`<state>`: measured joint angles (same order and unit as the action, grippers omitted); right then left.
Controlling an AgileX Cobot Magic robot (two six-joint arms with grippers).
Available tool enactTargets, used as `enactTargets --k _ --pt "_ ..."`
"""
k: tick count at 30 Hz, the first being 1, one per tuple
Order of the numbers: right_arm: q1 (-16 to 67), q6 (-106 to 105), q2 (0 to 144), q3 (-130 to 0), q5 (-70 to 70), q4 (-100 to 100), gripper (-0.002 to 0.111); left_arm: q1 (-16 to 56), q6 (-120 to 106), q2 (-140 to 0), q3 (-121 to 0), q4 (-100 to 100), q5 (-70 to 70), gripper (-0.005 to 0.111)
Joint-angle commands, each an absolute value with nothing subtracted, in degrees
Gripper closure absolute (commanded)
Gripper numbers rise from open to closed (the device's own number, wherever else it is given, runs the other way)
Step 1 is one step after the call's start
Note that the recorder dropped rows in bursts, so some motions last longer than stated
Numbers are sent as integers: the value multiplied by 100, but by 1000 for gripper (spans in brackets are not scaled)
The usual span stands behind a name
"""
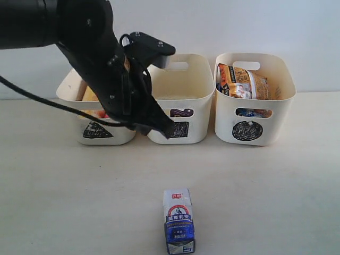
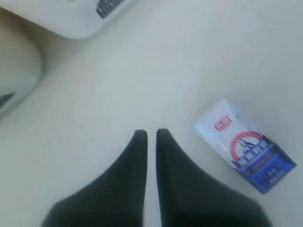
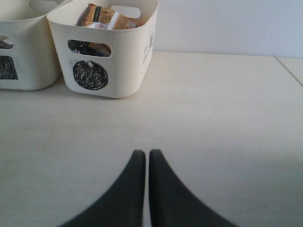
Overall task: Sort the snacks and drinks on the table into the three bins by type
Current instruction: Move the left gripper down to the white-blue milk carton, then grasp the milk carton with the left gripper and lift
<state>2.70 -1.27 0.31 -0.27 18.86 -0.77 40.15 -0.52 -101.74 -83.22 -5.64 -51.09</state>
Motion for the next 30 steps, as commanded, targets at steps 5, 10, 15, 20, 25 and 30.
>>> enactTargets --k 5,10,15,20,25,30 --pt "228 -127 0 0 1864 -57 108 4436 823 -10214 -8059 -218 -5249 103" --pt "228 -127 0 0 1844 -57 108 4600 833 -10376 -8059 179 -5289 99" --pt "228 -127 0 0 1844 -57 108 4694 857 -10688 -8059 542 -5368 62" --pt "228 -127 0 0 1844 -57 108 4694 1091 -11126 -8059 896 -5363 10" --pt "228 -127 0 0 1844 -57 108 4694 1469 -11591 -8059 808 -5088 7" --pt "228 -127 0 0 1844 -57 108 4694 2058 -12040 -8059 431 -4621 11"
